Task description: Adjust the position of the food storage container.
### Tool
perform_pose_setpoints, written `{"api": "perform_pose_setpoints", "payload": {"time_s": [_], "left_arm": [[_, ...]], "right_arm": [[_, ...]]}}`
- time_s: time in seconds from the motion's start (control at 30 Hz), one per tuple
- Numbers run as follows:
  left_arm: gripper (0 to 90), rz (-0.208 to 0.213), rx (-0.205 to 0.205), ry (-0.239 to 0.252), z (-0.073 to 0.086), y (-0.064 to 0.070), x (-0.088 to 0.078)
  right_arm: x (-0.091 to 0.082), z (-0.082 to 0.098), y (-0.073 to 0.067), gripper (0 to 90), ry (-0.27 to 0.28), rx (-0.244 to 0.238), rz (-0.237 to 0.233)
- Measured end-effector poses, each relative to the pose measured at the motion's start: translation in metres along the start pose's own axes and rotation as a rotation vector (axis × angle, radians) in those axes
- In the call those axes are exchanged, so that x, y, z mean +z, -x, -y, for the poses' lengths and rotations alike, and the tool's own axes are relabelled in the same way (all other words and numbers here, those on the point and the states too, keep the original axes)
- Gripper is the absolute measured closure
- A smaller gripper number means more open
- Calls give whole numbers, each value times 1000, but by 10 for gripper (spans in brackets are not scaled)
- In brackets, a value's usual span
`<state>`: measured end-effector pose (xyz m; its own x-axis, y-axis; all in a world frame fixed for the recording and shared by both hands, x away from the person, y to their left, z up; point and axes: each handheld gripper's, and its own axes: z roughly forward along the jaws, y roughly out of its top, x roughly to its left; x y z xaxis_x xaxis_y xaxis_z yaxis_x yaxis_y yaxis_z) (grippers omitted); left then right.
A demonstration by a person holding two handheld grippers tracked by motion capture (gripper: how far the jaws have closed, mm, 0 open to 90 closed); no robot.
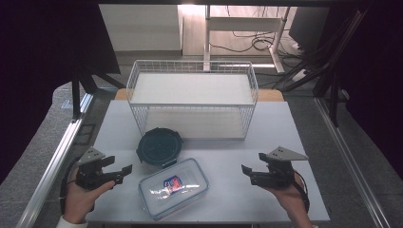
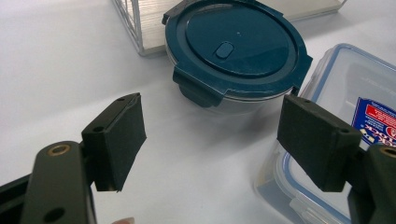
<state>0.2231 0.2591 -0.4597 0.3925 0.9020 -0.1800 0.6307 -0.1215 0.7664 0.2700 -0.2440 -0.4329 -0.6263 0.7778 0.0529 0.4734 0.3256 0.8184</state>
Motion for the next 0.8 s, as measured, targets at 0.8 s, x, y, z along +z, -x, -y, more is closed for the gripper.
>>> {"api": "perform_pose_setpoints", "payload": {"time_s": [0.8], "left_arm": [[313,36,-20,0,0,3,-9]], "right_arm": [[5,5,7,223,-67,33,34]]}}
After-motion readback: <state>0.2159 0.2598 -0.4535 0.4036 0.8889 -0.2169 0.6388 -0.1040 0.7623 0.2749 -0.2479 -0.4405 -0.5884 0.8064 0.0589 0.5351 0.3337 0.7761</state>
